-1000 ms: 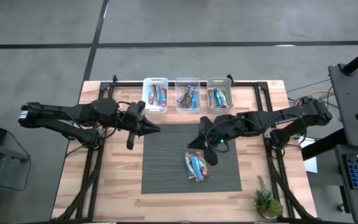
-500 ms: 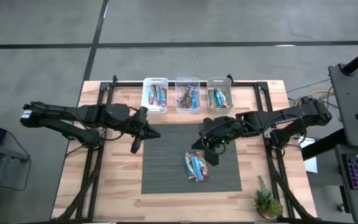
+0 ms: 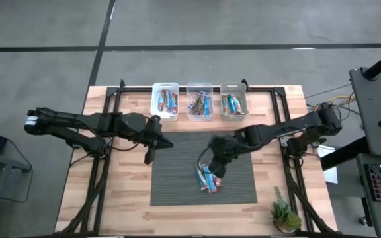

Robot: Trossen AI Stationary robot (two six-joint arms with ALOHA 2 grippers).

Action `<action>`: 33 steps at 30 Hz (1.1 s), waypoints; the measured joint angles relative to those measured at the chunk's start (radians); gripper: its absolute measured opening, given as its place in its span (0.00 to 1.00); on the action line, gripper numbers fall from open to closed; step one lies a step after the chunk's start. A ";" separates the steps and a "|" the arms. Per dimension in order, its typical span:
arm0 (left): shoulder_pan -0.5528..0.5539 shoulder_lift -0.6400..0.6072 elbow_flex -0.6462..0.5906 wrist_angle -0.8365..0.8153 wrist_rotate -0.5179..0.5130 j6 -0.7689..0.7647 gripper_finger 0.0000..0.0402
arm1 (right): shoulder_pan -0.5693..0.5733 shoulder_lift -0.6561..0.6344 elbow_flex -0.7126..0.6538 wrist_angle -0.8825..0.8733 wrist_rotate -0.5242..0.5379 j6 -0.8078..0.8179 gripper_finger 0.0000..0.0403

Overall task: Pick and place Granola Bars by type
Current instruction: Put the yellow granola bar into the white bin

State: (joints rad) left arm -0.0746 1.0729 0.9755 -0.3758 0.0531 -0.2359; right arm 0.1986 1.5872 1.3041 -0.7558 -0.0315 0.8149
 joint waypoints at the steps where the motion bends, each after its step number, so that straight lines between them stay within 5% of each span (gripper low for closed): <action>1: 0.000 0.000 0.000 -0.001 -0.001 0.000 0.00 | 0.000 0.007 0.000 -0.009 -0.002 0.027 0.12; 10: 0.000 -0.002 0.000 -0.002 -0.002 -0.002 0.00 | 0.000 0.031 0.000 -0.034 0.006 0.191 0.32; 21: 0.001 -0.003 0.000 -0.002 -0.002 -0.002 0.00 | 0.020 0.031 0.000 -0.179 0.061 0.444 0.42; 33: 0.000 -0.003 0.000 -0.001 0.012 -0.029 0.00 | 0.055 0.008 0.000 -0.183 0.099 0.355 0.45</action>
State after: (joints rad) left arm -0.0747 1.0698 0.9754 -0.3766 0.0652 -0.2654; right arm 0.2540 1.5953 1.3041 -0.9392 0.0675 1.1696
